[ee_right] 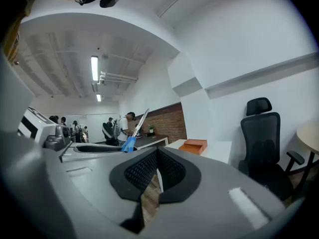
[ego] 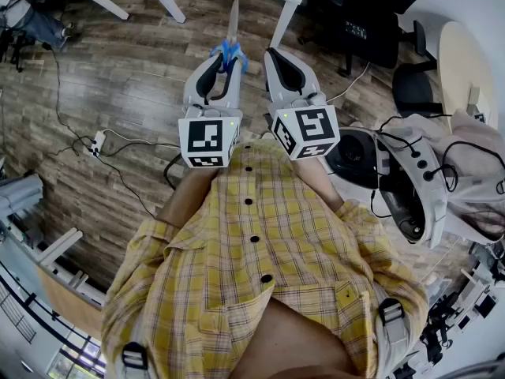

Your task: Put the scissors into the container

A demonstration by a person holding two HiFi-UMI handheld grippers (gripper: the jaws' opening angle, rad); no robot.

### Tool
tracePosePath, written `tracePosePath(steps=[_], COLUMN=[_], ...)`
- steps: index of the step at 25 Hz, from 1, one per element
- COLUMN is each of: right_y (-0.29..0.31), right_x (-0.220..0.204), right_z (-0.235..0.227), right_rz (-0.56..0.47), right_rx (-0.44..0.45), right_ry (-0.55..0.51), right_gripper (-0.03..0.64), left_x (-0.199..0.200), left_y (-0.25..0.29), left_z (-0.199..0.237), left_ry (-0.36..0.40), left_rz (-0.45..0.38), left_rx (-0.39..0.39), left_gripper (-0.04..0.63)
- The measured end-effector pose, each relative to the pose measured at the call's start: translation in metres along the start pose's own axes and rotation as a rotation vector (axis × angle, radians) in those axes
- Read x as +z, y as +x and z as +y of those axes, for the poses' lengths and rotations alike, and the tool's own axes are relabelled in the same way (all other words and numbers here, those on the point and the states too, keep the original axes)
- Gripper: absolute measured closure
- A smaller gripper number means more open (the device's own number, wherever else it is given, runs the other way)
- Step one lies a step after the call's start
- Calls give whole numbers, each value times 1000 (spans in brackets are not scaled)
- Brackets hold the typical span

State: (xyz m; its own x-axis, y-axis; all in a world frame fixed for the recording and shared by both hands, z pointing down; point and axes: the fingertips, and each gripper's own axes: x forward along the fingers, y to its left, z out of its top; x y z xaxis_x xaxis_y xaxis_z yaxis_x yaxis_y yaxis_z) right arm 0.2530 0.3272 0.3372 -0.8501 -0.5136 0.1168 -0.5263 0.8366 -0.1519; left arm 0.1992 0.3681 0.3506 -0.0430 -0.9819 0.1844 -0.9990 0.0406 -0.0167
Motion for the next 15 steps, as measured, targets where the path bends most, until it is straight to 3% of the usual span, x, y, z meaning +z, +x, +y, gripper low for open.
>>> tracePosePath(steps=[15], right_y=[-21], right_x=[0], right_z=[-23], right_rz=[-4], right_rx=[53], right_ry=[20], right_gripper=[611], left_x=[1], left_y=[4], left_z=[-30], left_ry=[-1], left_rz=[11], left_rx=[48], left_gripper=[502])
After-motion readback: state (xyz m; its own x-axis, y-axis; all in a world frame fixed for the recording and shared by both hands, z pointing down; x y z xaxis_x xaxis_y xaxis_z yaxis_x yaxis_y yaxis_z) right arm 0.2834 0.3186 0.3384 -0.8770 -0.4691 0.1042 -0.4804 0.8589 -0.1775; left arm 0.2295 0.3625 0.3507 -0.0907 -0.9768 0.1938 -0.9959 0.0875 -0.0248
